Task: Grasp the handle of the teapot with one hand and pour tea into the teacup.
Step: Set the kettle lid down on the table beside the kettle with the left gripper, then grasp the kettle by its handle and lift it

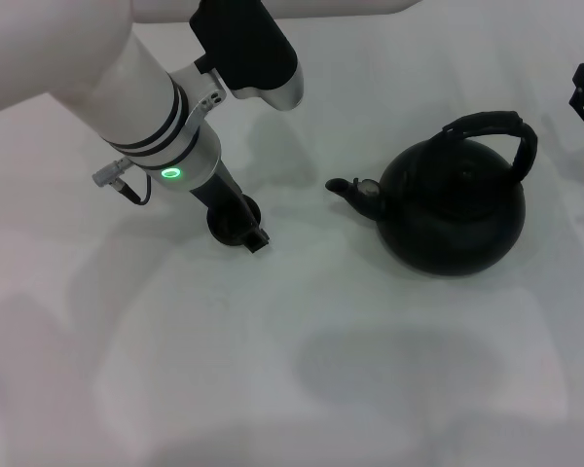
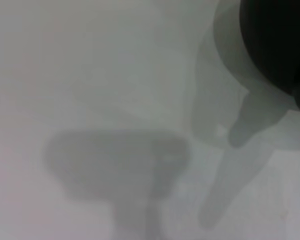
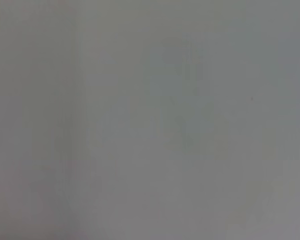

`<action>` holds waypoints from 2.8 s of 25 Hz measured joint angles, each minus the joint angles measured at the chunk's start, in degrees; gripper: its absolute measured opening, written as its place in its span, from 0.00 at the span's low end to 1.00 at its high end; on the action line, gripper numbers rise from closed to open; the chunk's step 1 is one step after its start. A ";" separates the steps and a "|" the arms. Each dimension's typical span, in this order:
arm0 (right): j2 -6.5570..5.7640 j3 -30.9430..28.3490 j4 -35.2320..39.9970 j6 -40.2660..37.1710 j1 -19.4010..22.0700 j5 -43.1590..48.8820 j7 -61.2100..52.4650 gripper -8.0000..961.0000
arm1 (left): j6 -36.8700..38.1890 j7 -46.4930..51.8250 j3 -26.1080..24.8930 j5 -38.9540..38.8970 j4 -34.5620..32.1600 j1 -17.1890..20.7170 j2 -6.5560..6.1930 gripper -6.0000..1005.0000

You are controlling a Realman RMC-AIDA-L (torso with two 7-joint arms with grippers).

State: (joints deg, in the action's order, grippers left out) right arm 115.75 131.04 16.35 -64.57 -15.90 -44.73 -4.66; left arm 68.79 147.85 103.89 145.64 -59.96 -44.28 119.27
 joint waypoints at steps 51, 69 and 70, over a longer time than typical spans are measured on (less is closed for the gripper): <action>0.00 0.00 -0.15 -1.23 -0.03 -0.79 0.00 0.91 | -36.71 -44.81 -10.28 -57.17 -8.47 26.19 -0.19 0.86; -0.09 -2.89 -0.40 -0.73 -1.47 -0.79 0.00 0.91 | -17.59 -99.20 -12.12 -127.88 23.77 23.49 -0.21 0.86; -0.09 -2.90 -0.41 -0.78 -1.47 -0.79 0.00 0.91 | -16.32 -100.03 -12.35 -129.94 26.18 22.96 -0.23 0.86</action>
State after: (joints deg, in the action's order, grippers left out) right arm 115.66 128.14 15.94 -65.35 -17.37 -45.52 -4.66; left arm 52.47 47.82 91.54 15.71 -33.78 -21.33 119.04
